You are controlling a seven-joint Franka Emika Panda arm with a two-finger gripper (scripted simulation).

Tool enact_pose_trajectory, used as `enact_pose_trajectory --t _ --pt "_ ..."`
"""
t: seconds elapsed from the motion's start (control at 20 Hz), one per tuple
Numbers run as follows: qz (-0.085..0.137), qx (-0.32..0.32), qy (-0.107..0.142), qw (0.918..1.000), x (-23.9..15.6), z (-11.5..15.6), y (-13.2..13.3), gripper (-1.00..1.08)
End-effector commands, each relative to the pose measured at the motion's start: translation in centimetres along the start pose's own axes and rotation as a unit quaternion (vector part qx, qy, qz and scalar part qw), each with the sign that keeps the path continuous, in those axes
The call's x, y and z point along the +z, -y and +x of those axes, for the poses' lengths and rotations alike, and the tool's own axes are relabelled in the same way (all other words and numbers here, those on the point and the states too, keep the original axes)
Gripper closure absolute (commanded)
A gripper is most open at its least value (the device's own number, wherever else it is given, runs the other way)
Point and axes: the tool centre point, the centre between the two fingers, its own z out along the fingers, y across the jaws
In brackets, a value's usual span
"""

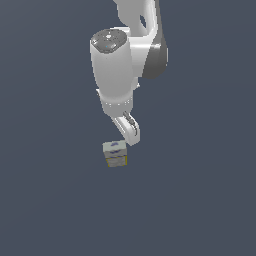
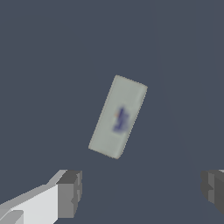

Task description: Pick up the object and move it to a goal position.

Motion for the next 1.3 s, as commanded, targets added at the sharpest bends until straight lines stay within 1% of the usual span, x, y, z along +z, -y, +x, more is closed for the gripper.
enact_pose_trajectory --t 0.0,0.3,0.6,0.85,1.1,1.25 --pt "0.000 0.039 -0.003 0.9992 0.7 0.8 0.2 -0.92" --pt "0.000 0.113 -0.010 0.9936 1.9 2.3 0.7 -0.92" --pt "0.001 0.158 -0.016 0.9872 2.7 3.3 0.9 -0.92" --pt "0.001 0.175 -0.018 0.9843 3.0 3.6 1.0 -0.92" --pt "0.001 0.175 -0.018 0.9845 3.2 3.6 0.9 -0.92" --pt "0.001 0.175 -0.018 0.9844 3.9 3.6 0.9 -0.92"
